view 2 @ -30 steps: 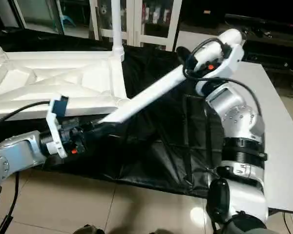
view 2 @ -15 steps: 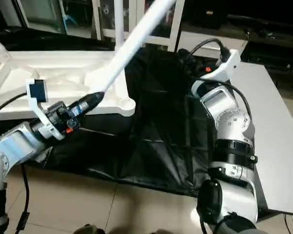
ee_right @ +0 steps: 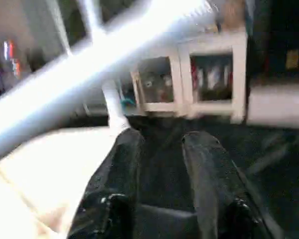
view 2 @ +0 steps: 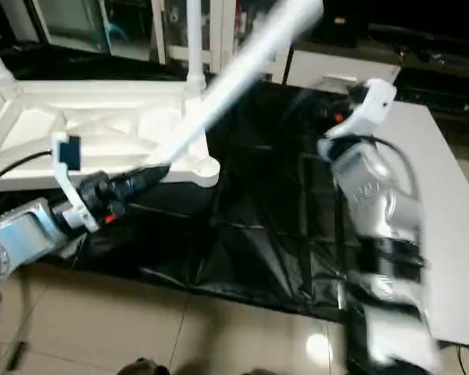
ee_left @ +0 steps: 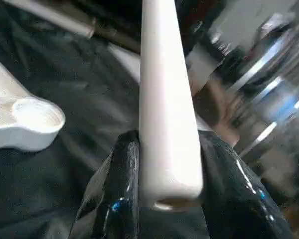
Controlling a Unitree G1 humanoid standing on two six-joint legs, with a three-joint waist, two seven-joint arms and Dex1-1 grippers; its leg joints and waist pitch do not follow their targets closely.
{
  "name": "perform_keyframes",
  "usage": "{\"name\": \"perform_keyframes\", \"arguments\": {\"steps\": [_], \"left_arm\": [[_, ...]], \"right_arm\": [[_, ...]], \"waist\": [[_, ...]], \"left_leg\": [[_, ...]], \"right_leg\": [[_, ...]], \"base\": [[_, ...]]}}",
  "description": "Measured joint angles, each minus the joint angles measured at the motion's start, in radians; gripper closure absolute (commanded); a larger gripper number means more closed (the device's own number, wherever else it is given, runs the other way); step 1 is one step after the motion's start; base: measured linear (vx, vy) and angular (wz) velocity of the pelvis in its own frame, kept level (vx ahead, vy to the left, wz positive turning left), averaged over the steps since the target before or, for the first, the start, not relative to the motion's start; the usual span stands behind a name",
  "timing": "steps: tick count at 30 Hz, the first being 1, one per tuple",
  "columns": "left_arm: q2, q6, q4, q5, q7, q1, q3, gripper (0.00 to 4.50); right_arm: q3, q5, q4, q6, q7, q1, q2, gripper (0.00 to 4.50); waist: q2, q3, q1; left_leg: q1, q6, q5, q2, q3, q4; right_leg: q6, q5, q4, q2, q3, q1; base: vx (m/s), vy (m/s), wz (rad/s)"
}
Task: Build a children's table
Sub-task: Pick table leg
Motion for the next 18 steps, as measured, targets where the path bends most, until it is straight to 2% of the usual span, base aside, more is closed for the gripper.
{"name": "perform_keyframes", "arguments": {"steps": [2, 3, 5, 7, 9, 12, 14, 18], "left_arm": [[0.015, 0.000, -0.002, 0.032, -0.015, -0.002, -0.026, 3.15], [0.019, -0.001, -0.002, 0.042, -0.021, -0.004, -0.036, 3.15], [0.053, -0.012, -0.002, 0.071, -0.040, -0.022, -0.058, 3.15], [0.110, -0.040, -0.002, 0.113, -0.067, -0.037, -0.072, 3.15], [0.131, -0.061, -0.002, 0.141, -0.086, -0.038, -0.077, 3.15], [0.139, -0.070, -0.004, 0.171, -0.115, -0.038, -0.106, 3.15], [0.152, -0.070, -0.015, 0.184, -0.133, -0.037, -0.124, 3.15], [0.187, -0.087, -0.027, 0.205, -0.162, -0.037, -0.131, 3.15]], "right_arm": [[0.049, -0.064, -0.033, -0.071, 0.048, 0.001, -0.029, 3.45], [0.065, -0.089, -0.038, -0.102, 0.062, 0.001, -0.039, 3.66], [0.127, -0.192, -0.036, -0.211, 0.076, 0.002, -0.103, 3.77], [0.158, -0.281, -0.035, -0.317, 0.080, 0.001, -0.153, 3.87], [0.180, -0.335, -0.028, -0.377, 0.080, 0.000, -0.174, 3.58], [0.260, -0.442, 0.016, -0.462, 0.088, -0.008, -0.207, 3.46], [0.314, -0.519, 0.067, -0.503, 0.088, -0.019, -0.230, 3.16], [0.350, -0.596, 0.139, -0.547, 0.087, -0.035, -0.260, 2.86]], "waist": [[0.000, 0.000, -0.008], [0.000, 0.000, -0.010], [0.000, 0.000, -0.009], [0.000, 0.000, -0.010], [0.000, 0.000, -0.013], [-0.001, 0.000, -0.018], [-0.002, 0.000, -0.020], [-0.002, 0.000, -0.021]], "left_leg": [[0.001, 0.000, 0.000, 0.001, 0.000, 0.000], [0.001, 0.000, 0.000, 0.001, 0.000, 0.000], [0.001, 0.000, 0.000, 0.001, 0.000, 0.000], [0.001, 0.000, 0.000, 0.002, 0.000, 0.000], [0.001, 0.000, 0.000, 0.002, 0.001, 0.001], [0.001, 0.001, 0.000, 0.002, 0.002, 0.002], [0.000, 0.001, 0.000, 0.002, 0.002, 0.003], [0.000, 0.002, 0.000, 0.003, 0.004, 0.003]], "right_leg": [[0.000, 0.000, 0.000, 0.000, 0.000, 0.000], [0.000, 0.000, 0.001, 0.000, 0.000, 0.000], [-0.001, 0.000, 0.002, 0.001, 0.000, 0.000], [-0.001, 0.000, 0.002, 0.001, 0.000, 0.000], [-0.001, 0.000, 0.002, 0.001, 0.000, 0.000], [-0.001, 0.001, 0.002, 0.001, 0.000, 0.000], [-0.002, 0.001, 0.002, 0.000, 0.000, 0.000], [-0.002, 0.001, 0.002, 0.000, 0.000, 0.000]], "base": [[0.000, 0.000, 0.00], [0.000, 0.000, 0.00], [0.000, 0.000, 0.00], [0.000, 0.000, 0.00], [0.000, 0.000, 0.00], [0.000, 0.000, 0.00], [0.000, 0.000, 0.00], [0.000, 0.000, 0.00]]}}
